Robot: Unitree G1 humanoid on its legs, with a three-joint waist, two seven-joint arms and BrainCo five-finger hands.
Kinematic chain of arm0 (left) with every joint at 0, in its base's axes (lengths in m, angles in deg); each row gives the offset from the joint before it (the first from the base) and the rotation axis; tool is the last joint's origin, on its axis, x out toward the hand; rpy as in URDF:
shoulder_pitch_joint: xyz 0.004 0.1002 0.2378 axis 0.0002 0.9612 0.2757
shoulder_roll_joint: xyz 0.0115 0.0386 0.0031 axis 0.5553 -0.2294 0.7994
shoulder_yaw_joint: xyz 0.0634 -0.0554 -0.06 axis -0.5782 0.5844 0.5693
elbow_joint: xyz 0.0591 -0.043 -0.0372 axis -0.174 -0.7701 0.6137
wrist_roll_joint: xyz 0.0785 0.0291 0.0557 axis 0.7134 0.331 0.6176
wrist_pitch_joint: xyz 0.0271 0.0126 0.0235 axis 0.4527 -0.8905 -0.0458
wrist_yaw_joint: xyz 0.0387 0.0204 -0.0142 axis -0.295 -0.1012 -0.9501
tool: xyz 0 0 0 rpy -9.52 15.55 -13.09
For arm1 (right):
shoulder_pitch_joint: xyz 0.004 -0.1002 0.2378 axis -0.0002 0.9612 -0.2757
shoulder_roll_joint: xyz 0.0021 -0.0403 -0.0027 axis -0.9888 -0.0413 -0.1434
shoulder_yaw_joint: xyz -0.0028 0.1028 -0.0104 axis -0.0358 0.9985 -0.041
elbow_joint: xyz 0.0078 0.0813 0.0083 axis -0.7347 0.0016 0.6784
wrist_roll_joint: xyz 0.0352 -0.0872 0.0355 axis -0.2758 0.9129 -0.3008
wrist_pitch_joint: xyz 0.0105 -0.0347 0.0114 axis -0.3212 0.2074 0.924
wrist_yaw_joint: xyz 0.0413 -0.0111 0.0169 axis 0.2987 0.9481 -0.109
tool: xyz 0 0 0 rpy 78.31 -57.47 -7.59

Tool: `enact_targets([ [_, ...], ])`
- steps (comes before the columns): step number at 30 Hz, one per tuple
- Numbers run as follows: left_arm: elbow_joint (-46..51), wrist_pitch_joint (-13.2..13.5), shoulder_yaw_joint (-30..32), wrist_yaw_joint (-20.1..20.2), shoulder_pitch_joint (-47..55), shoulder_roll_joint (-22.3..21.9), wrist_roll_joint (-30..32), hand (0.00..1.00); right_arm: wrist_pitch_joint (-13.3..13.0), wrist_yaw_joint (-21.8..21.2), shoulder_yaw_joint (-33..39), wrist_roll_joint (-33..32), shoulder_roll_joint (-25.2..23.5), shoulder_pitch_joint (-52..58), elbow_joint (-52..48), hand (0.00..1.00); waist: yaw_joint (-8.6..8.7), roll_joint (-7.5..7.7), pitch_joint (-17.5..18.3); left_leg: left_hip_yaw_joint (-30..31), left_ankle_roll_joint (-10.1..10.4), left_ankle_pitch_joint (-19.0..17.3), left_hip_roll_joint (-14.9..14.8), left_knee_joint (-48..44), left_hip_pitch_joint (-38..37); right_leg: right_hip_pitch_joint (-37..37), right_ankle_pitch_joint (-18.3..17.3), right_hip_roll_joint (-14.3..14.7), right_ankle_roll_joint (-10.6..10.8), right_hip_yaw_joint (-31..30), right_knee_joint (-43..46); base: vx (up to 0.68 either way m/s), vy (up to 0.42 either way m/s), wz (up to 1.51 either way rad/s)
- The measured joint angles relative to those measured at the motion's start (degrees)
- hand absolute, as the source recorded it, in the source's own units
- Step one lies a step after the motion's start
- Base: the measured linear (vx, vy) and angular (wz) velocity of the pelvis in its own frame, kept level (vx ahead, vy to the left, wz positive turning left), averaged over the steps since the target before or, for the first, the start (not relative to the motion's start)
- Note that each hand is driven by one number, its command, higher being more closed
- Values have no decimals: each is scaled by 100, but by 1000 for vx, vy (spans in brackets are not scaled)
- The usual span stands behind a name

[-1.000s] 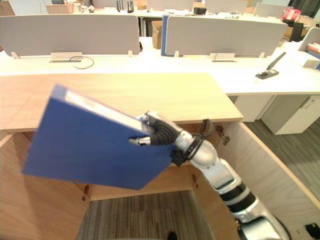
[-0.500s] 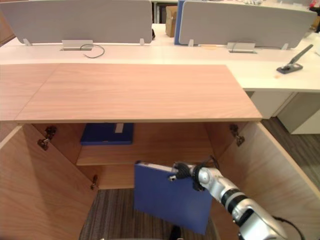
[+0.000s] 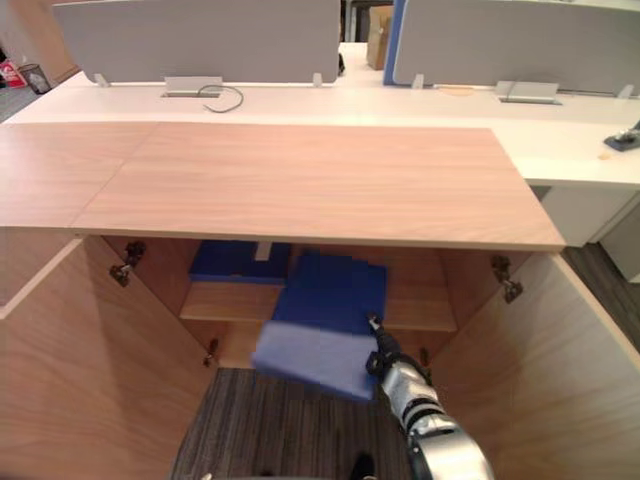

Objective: Walk over to the cabinet, pick up the folder, carry it to the office cabinet, place the folder inside the office cabinet, then close the office cabinet door

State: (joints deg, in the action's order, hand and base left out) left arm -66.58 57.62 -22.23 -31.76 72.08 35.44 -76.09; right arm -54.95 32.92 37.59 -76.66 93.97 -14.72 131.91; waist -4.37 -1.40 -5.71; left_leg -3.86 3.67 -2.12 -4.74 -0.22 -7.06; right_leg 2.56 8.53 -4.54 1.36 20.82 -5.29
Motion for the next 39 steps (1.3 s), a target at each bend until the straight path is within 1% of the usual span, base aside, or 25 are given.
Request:
enact_targets([
  [1, 5, 0, 25, -32, -3, -15, -34, 0, -30, 46, 59, -283, -20, -31, 0, 100, -8, -2, -20, 22, 6, 2, 4, 4, 0, 13, -2, -7, 3, 37, 0, -9, 30, 20],
  [3, 6, -1, 87, -151, -5, -47, -129, 0, -198, 156, 495, -1247, -94, -166, 0, 100, -39, -3, -52, 104, 30, 20, 12, 25, 18, 30, -14, -29, 10, 107, 0, -9, 29, 17],
  [4, 5, -2, 93, -164, -5, -52, -147, 0, -233, 176, 602, -1442, -97, -204, 0, 100, -74, -7, -56, 117, 36, 26, 13, 36, 32, 30, -18, -38, 9, 113, -1, -14, 34, 14],
  [5, 16, -3, 102, -207, -8, -67, -202, 0, -337, 203, 815, -1819, -95, -282, 12, 100, -126, -10, -60, 144, 49, 41, 14, 73, 61, 17, -28, -50, 9, 145, 0, -14, 33, 15],
  [6, 23, -4, 107, -229, -21, -74, -237, 0, -425, 253, 1066, -2018, -87, -389, 54, 100, -147, -14, -63, 190, 50, 71, 17, 108, 109, -21, -40, -56, 18, 217, 0, -11, 19, 19],
  [8, 24, -21, 107, -248, -65, -81, -303, 0, -534, 367, 1425, -2067, -56, -623, 247, 100, -155, -30, -92, 305, 50, 122, 25, 121, 211, -76, -44, -68, 16, 297, 2, 17, 10, 29],
  [10, 49, -49, 107, -268, -135, -100, -330, 0, -559, 474, 1663, -2070, 4, -759, 322, 100, -176, -76, -182, 419, 19, 193, 31, 146, 269, -100, -53, -79, 9, 435, 3, 24, 8, 32],
  [13, 197, -54, 114, -274, -196, -134, -383, 0, -558, 606, 2202, -2053, 28, -917, 443, 100, -272, -158, -305, 637, -1, 296, 48, 192, 433, -165, -63, -86, 4, 680, 34, 22, 1, 39],
  [15, 341, -47, 161, -277, -212, -162, -411, 0, -575, 746, 2727, -2133, 17, -1097, 443, 100, -347, -227, -473, 804, -4, 365, 78, 190, 568, -188, -67, -122, 5, 853, 35, 6, 10, 49],
  [16, 384, -46, 227, -287, -219, -171, -438, 0, -635, 853, 3038, -2248, 13, -1286, 441, 100, -410, -256, -544, 896, -13, 419, 90, 159, 750, -305, -65, -160, 2, 937, 37, -40, 23, 40],
  [17, 389, -46, 266, -305, -220, -172, -447, 0, -672, 894, 3166, -2275, 10, -1366, 436, 100, -446, -262, -553, 932, -15, 429, 88, 111, 871, -375, -62, -178, -1, 992, 38, -46, 19, 42],
  [18, 396, -44, 336, -329, -223, -177, -463, 0, -740, 955, 3228, -2348, 19, -1486, 411, 100, -474, -282, -644, 1004, -16, 430, 95, 21, 1008, -419, -58, -199, -7, 1072, 41, -47, 15, 33],
  [19, 403, -40, 432, -362, -232, -188, -488, 0, -819, 1056, 3296, -2388, 12, -1659, 327, 100, -553, -307, -785, 1042, -5, 422, 98, -131, 1189, -520, -60, -216, -9, 1146, 91, -44, 8, 28],
  [20, 418, -42, 458, -388, -240, -200, -508, 0, -843, 1112, 3310, -2413, 12, -1739, 241, 100, -586, -324, -825, 1043, 9, 410, 98, -238, 1328, -623, -74, -234, -25, 1186, 159, -95, 26, 22],
  [21, 451, -39, 477, -461, -243, -251, -549, 0, -868, 1257, 3316, -2427, 37, -1968, 66, 100, -636, -389, -946, 1040, 19, 380, 102, -490, 1639, -863, -146, -287, -70, 1230, 369, -91, 30, 15],
  [22, 458, -34, 497, -480, -244, -294, -560, 0, -875, 1324, 3317, -2427, 58, -2122, -17, 100, -656, -440, -1038, 1041, 11, 340, 97, -625, 1782, -986, -198, -316, -90, 1247, 507, -104, 41, 11],
  [24, 506, -29, 556, -559, -244, -428, -586, 0, -874, 1524, 3282, -2380, 188, -2663, -271, 100, -783, -571, -1294, 1057, 4, 194, 83, -1138, 2304, -1485, -420, -444, -158, 1267, 1103, -94, 28, 3],
  [25, 512, -26, 559, -584, -244, -449, -589, 0, -874, 1573, 3277, -2323, 225, -2783, -329, 100, -804, -582, -1334, 1065, 2, 168, 86, -1241, 2429, -1629, -490, -497, -172, 1270, 1288, -97, 15, 10],
  [27, 533, -23, 574, -605, -244, -523, -604, 0, -903, 1780, 3278, -2194, 311, -3141, -798, 100, -795, -595, -1522, 1130, -6, 146, 172, -1480, 2813, -2109, -819, -772, -154, 1338, 1944, -83, -7, 23],
  [29, 532, -25, 635, -616, -244, -548, -611, 0, -993, 1899, 3288, -2197, 343, -3288, -1051, 100, -788, -589, -1588, 1132, -13, 157, 235, -1520, 2968, -2331, -939, -936, -163, 1362, 2241, -57, -23, 22],
  [31, 548, -26, 906, -733, -244, -565, -650, 0, -1129, 2098, 3342, -2215, 446, -3530, -1260, 100, -775, -595, -1693, 1109, 3, 231, 316, -1470, 3134, -2585, -1021, -1122, -153, 1371, 2508, -18, -26, 18],
  [34, 580, 10, 1043, -818, -244, -553, -773, 0, -1250, 2262, 3384, -2219, 560, -3695, -1376, 100, -769, -602, -1762, 1113, -18, 317, 370, -1357, 3221, -2749, -1058, -1216, -148, 1372, 2610, 21, -23, 9],
  [39, 912, 49, 1030, -836, -270, -542, -861, 0, -1290, 2556, 3385, -2168, 1067, -4000, -1487, 100, -761, -667, -1856, 1304, 30, 613, 447, -864, 3318, -3012, -1132, -1378, -174, 1539, 2788, 73, -41, 22],
])
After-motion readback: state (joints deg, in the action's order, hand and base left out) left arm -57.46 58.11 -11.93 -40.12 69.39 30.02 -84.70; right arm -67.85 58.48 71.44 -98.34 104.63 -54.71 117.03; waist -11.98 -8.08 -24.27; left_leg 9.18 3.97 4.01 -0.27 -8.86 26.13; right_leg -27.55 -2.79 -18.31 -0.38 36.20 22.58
